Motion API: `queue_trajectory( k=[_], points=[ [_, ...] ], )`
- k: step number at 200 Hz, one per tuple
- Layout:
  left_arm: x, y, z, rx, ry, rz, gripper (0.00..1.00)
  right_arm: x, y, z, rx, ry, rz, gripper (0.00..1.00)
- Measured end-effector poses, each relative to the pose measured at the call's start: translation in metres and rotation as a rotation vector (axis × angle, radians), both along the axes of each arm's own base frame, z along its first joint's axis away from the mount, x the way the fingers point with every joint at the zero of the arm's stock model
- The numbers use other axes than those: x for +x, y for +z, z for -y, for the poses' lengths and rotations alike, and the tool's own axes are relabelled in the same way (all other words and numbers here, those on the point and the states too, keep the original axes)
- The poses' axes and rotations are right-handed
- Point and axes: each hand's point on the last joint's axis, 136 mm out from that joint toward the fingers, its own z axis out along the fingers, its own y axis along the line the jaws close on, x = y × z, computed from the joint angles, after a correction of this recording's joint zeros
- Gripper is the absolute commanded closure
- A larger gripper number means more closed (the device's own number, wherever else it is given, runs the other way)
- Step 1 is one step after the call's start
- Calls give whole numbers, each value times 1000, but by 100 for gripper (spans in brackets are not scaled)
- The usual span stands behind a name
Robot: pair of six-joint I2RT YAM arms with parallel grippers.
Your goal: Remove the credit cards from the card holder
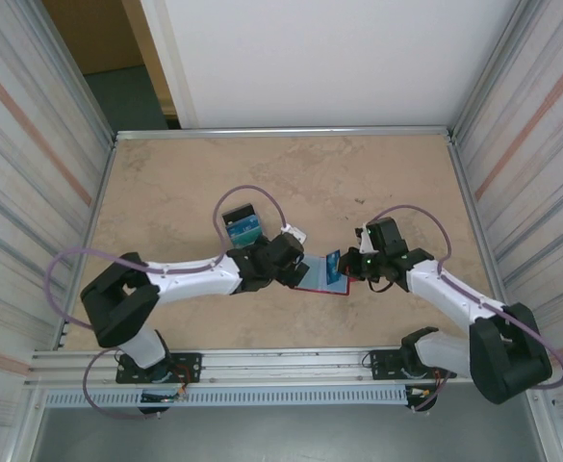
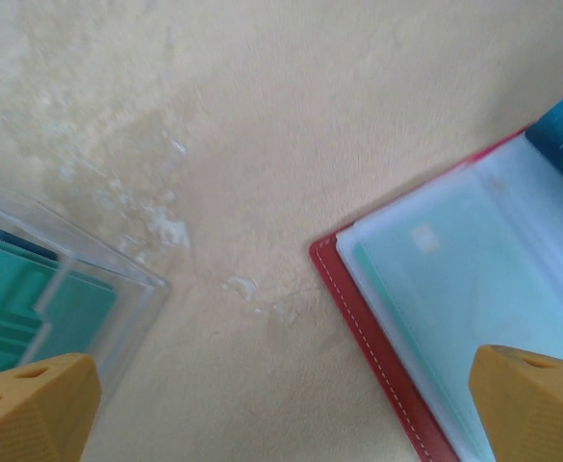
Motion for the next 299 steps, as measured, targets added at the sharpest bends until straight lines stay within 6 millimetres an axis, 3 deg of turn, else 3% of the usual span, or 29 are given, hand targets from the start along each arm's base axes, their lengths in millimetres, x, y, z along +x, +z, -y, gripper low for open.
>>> queue_trajectory(
  k=[35, 69, 118, 143, 167, 214, 239, 256, 290, 299],
  points=[
    [1, 42, -5, -81, 10, 63, 1, 7, 32, -9, 26, 59, 100, 100],
    [-1, 70, -16, -147, -13, 108, 1, 0, 56, -35, 34, 205, 186, 100],
    [0, 114, -50, -379, -123, 124, 18, -17, 93, -78, 42, 482, 341, 100],
    [-2, 129, -65, -462, -199, 113, 18, -22, 102, -90, 51, 582, 389, 100],
    [-20, 135, -56, -482, -346, 100, 18, -24, 109, -97, 66, 648, 416, 100],
    [-48, 115, -39, -449, -557, 5, 24, -37, 124, -117, 102, 796, 457, 100],
    [-52, 107, -30, -428, -634, -48, 33, -46, 127, -125, 110, 863, 470, 100],
    [-54, 107, -23, -418, -676, -70, 44, -49, 129, -128, 108, 889, 474, 100],
    [-68, 107, -10, -401, -773, -97, 98, -48, 129, -126, 92, 899, 479, 100],
    [-74, 107, -8, -398, -801, -105, 100, -48, 127, -125, 79, 900, 482, 100]
  ],
)
